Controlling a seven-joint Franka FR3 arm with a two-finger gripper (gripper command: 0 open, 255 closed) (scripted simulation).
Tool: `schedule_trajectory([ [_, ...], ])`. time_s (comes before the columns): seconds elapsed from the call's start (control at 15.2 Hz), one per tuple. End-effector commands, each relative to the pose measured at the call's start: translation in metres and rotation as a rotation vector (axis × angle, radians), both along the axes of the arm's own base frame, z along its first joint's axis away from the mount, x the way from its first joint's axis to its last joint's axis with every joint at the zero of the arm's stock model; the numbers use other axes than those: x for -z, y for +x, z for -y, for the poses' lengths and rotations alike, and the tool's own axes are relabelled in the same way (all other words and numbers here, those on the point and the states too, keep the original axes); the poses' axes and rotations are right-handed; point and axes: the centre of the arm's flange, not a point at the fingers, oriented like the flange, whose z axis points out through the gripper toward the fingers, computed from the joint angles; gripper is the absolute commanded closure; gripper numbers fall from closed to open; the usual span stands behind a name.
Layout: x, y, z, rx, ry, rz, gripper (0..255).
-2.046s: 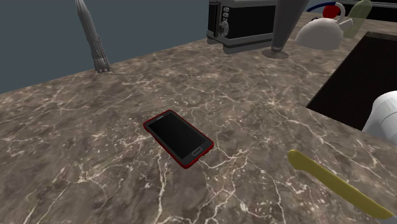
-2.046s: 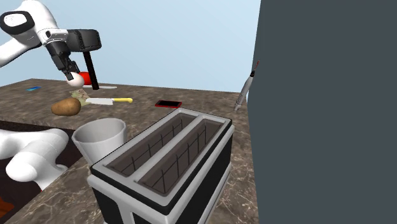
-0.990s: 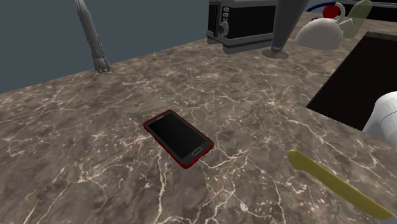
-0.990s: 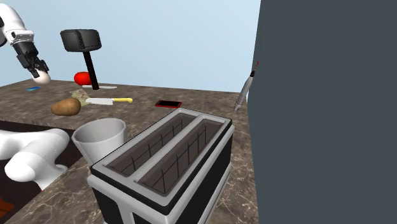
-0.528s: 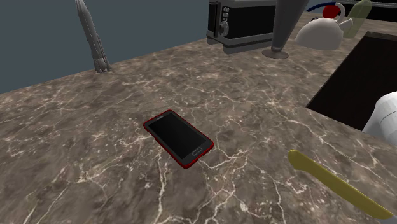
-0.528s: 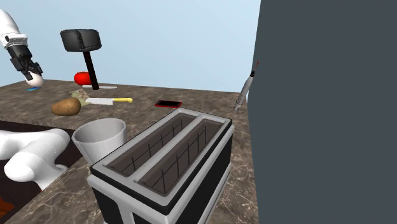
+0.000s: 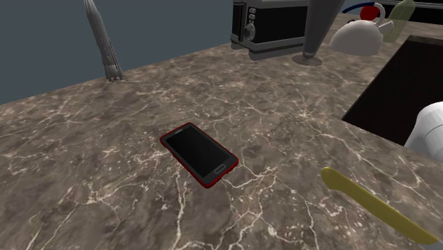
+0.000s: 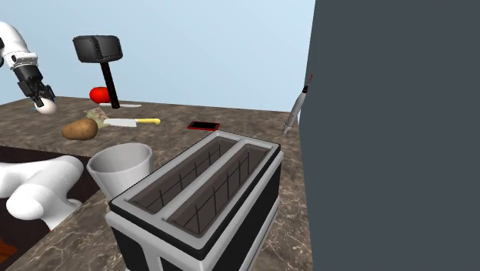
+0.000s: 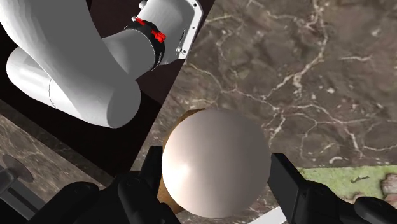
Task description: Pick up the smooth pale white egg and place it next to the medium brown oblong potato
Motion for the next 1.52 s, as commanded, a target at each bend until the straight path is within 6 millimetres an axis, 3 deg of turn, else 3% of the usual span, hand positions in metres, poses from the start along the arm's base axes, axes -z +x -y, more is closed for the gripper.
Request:
schedule_trajectory([
  [0.0, 0.011, 0.0, 0.0, 0.0, 0.0, 0.0, 255],
  [1.06, 0.095, 0.0, 0.0, 0.0, 0.0, 0.0, 255],
  [1.45, 0.095, 0.0, 0.0, 0.0, 0.0, 0.0, 255],
])
